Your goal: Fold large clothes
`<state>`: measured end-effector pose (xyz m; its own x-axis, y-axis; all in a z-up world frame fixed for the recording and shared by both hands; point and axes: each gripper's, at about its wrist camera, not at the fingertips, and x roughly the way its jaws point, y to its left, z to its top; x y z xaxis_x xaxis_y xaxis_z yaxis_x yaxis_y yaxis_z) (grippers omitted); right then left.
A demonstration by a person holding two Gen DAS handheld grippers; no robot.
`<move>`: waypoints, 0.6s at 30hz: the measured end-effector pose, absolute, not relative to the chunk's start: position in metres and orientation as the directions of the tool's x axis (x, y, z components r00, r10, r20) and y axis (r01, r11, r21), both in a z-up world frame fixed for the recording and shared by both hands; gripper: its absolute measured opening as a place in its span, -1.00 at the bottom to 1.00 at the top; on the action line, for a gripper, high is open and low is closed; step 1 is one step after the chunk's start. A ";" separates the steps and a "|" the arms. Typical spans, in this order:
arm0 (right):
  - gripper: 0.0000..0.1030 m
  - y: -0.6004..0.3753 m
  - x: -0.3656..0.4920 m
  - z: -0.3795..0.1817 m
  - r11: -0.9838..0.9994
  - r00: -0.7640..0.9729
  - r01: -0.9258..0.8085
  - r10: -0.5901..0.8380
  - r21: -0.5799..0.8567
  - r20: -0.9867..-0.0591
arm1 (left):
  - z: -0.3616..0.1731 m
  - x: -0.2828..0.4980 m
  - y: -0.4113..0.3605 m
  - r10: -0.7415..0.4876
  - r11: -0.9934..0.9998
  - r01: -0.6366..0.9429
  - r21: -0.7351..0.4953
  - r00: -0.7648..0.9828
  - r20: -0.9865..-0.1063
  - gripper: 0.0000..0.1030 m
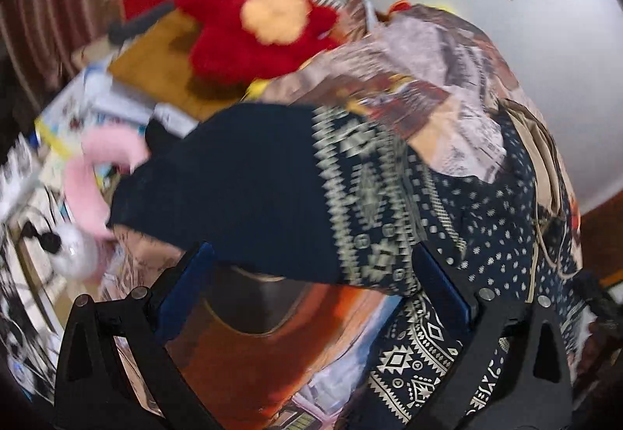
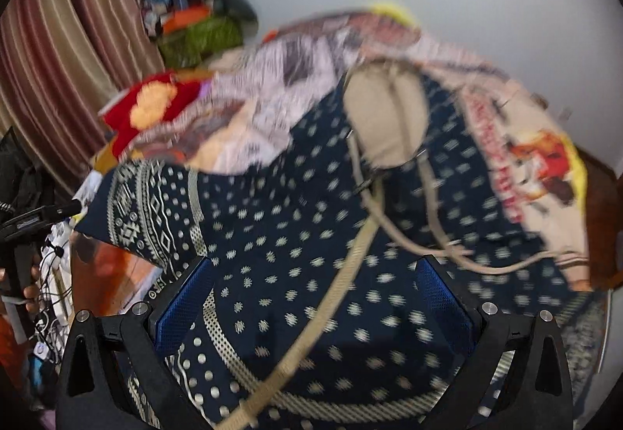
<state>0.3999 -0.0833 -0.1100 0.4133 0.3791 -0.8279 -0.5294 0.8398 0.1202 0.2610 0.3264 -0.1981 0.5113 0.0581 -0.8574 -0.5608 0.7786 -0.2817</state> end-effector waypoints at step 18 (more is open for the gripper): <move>1.00 0.054 0.416 -0.229 0.717 0.070 -0.681 0.268 0.150 -0.961 | -0.242 0.243 0.403 -0.168 0.511 -0.609 -0.606 0.621 -0.766 -0.11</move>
<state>0.4160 0.0542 -0.2286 0.0699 0.2681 -0.9608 -0.6811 0.7166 0.1504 0.2428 0.4032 -0.2415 0.6207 -0.1683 -0.7658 -0.6092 0.5113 -0.6062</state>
